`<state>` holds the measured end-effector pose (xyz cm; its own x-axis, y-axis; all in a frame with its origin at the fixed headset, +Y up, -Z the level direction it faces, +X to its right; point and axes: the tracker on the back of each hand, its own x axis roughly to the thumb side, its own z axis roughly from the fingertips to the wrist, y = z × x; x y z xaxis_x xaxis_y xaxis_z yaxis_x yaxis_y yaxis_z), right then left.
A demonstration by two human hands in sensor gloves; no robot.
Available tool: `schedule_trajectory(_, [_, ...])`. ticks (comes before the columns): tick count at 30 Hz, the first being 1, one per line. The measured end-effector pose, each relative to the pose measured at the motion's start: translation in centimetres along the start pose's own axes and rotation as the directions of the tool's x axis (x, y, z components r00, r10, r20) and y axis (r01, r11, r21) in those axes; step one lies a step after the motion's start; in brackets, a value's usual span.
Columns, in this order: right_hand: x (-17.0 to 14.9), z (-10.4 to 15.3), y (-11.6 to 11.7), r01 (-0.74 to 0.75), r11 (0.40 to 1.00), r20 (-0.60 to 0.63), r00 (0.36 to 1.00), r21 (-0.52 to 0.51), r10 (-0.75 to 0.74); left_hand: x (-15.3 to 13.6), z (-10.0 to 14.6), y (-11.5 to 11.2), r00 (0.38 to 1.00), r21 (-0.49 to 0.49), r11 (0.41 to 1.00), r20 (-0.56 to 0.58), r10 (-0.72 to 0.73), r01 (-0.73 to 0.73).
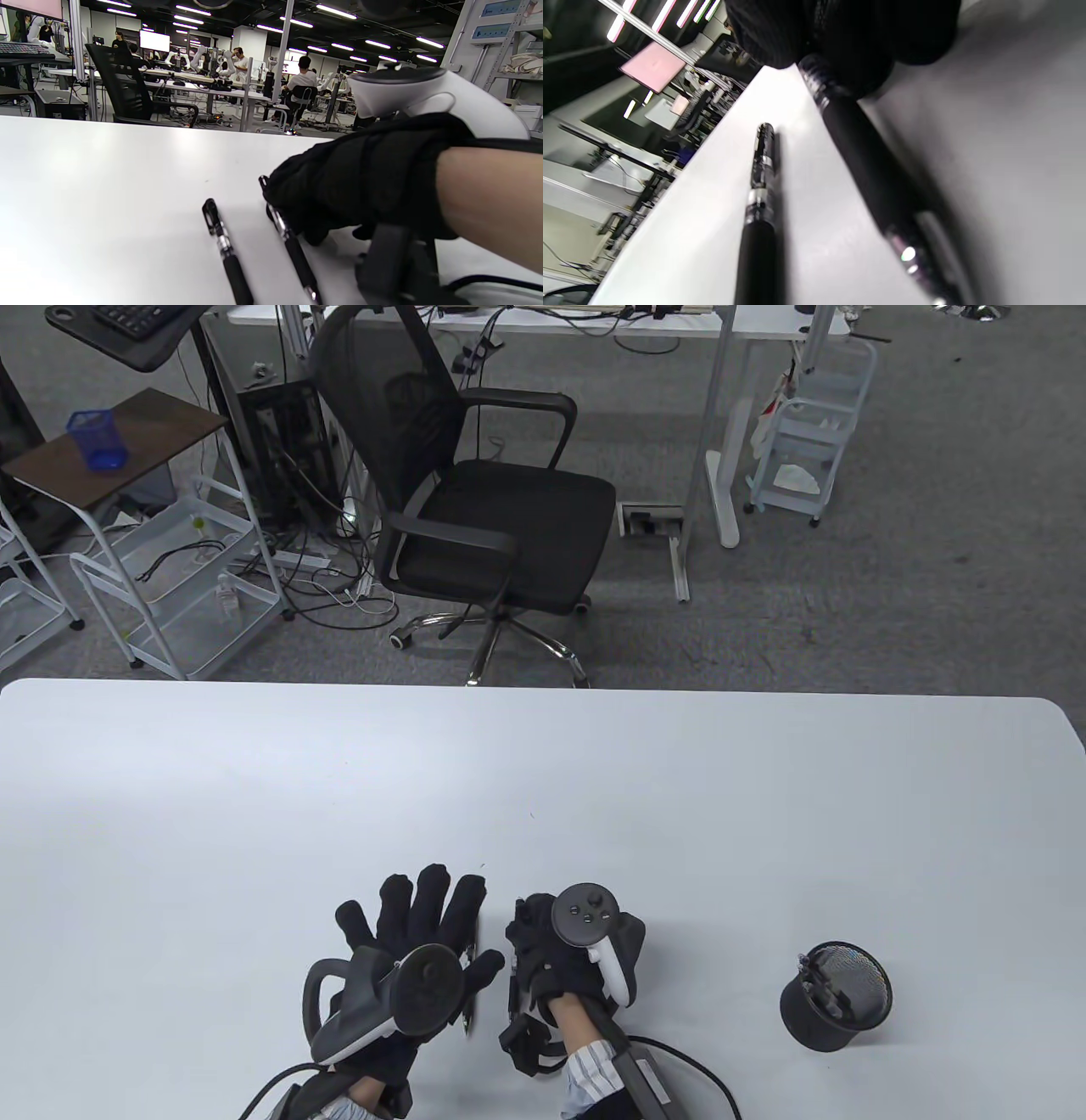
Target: Press to open click pens
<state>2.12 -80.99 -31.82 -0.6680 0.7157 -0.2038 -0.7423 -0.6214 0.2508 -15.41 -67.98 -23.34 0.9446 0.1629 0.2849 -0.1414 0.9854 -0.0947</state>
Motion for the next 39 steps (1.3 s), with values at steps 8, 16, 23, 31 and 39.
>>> schedule_trajectory(8, [0.4,0.0,0.5,-0.117,0.993,0.003,0.993,-0.003,0.117,0.0,-0.1,0.0,1.0,-0.002,1.0,-0.001,0.001,-0.001])
schedule_trajectory(16, [0.9,0.1,1.4,-0.285,0.957,0.004,0.958,-0.06,0.286,0.2,-0.1,-0.1,1.0,-0.005,1.0,0.0,-0.009,0.009])
schedule_trajectory(23, [0.4,-0.2,1.3,-0.216,0.976,-0.001,0.976,-0.013,0.216,0.2,-0.1,-0.1,1.0,-0.006,1.0,0.001,-0.008,0.008])
schedule_trajectory(31, [0.2,-0.1,1.1,-0.18,0.984,0.0,0.984,-0.003,0.18,0.4,-0.1,-0.1,1.0,-0.011,1.0,0.004,-0.012,0.012])
schedule_trajectory(39, [0.0,0.8,-1.1,0.007,1.0,-0.054,0.999,-0.011,-0.008,0.5,0.3,0.2,1.0,0.002,1.0,0.013,-0.003,0.003])
